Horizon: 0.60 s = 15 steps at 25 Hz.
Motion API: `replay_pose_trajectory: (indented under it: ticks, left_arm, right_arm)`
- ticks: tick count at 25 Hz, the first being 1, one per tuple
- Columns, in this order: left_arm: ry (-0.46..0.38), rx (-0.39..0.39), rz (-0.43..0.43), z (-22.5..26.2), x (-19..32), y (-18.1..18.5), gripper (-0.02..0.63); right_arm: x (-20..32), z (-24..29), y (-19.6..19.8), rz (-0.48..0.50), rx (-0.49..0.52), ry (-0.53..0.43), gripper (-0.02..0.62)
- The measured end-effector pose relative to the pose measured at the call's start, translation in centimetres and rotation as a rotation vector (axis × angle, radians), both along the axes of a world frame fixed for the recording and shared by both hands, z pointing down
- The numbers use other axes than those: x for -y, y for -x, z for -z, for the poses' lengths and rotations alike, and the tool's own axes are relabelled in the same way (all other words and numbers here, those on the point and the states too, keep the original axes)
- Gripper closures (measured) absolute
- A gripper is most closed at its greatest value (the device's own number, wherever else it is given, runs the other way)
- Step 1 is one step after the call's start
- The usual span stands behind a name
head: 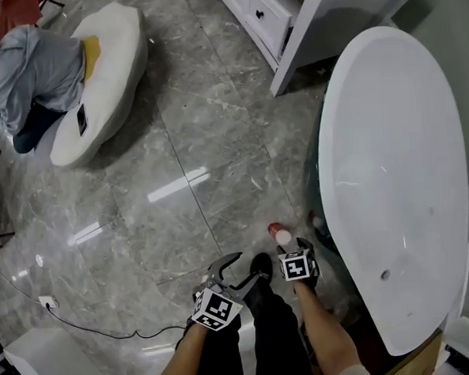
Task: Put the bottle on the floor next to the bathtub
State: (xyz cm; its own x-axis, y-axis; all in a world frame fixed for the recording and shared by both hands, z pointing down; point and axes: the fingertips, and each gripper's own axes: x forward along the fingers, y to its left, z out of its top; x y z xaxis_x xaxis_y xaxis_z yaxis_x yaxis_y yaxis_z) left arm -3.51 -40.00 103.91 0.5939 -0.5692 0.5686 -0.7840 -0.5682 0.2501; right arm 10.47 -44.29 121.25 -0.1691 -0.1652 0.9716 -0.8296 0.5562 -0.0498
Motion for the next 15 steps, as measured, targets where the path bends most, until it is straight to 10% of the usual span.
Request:
replay_pose_trajectory:
  ticks: [15]
  left_arm:
    - [-0.007, -0.016, -0.159, 18.5, -6.9, -3.0, 0.245]
  right_arm:
    - [-9.8, 29.8, -4.8, -0.349, 0.218, -0.313, 0.305]
